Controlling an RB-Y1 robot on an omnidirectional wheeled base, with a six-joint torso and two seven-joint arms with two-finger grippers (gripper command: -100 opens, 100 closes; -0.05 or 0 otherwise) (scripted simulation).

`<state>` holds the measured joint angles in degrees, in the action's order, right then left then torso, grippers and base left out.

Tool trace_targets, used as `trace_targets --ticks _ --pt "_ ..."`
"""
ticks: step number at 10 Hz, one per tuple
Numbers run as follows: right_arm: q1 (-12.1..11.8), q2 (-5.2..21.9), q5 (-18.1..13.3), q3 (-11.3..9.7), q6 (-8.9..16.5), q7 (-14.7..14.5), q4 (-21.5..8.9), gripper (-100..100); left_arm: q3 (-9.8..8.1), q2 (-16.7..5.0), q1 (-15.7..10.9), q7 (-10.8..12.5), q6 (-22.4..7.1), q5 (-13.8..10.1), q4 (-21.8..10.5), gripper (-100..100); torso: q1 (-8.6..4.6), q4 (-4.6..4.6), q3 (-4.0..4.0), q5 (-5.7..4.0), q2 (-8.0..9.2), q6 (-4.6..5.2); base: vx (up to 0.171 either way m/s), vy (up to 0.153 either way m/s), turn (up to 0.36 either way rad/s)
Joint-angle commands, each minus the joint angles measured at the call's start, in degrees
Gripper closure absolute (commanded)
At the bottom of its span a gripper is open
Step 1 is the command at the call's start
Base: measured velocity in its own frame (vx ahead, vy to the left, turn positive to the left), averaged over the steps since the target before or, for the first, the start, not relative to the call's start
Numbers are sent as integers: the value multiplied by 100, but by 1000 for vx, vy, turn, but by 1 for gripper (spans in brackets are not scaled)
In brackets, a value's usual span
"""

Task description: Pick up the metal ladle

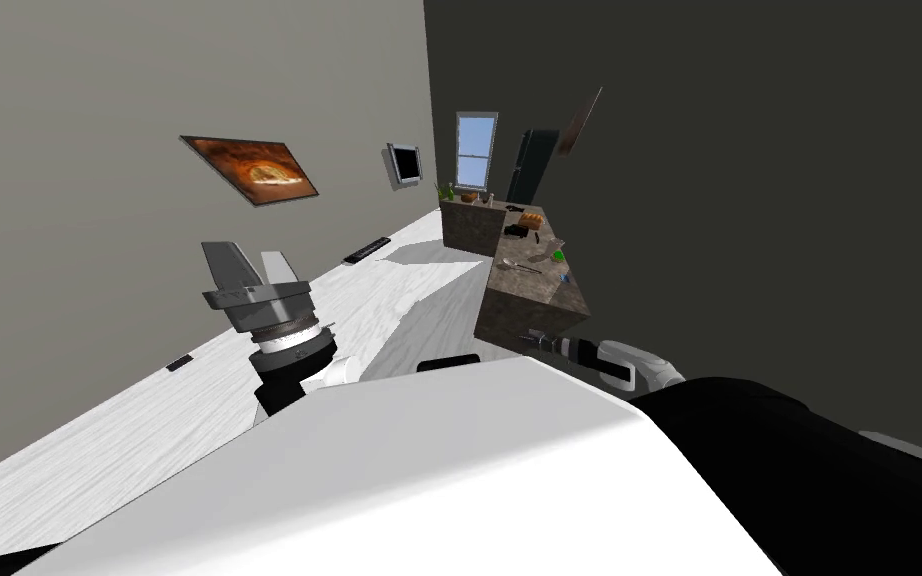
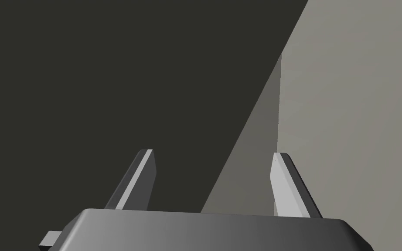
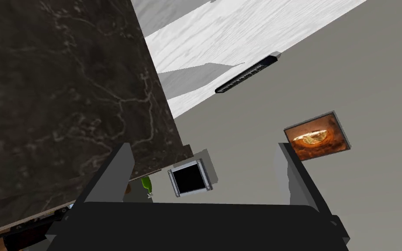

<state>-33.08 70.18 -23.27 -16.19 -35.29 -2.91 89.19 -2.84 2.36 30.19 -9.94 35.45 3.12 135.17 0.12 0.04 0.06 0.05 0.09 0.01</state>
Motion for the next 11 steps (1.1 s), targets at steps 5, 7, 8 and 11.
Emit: trace_targets --ticks 5,7,8,11 --pt "249 745 -392 -288 119 -82 -616 -100 0 0 0 0 0 0 0 0 -7 -2 -4 -2 -8 -1 2 40 139" --pt "318 986 -519 -367 120 -131 -882 -100 0 0 0 0 0 0 0 0 -11 -2 -7 -3 -13 -2 22 22 165" --pt "318 986 -519 -367 120 -131 -882 -100 -1 -1 1 0 0 0 0 0 -15 -2 -7 -4 -12 5 14 4 -25" --pt "390 1204 -641 -446 123 -180 -1141 -100 -1 -1 1 0 0 0 0 0 -19 -3 -8 -6 -14 4 24 7 107"
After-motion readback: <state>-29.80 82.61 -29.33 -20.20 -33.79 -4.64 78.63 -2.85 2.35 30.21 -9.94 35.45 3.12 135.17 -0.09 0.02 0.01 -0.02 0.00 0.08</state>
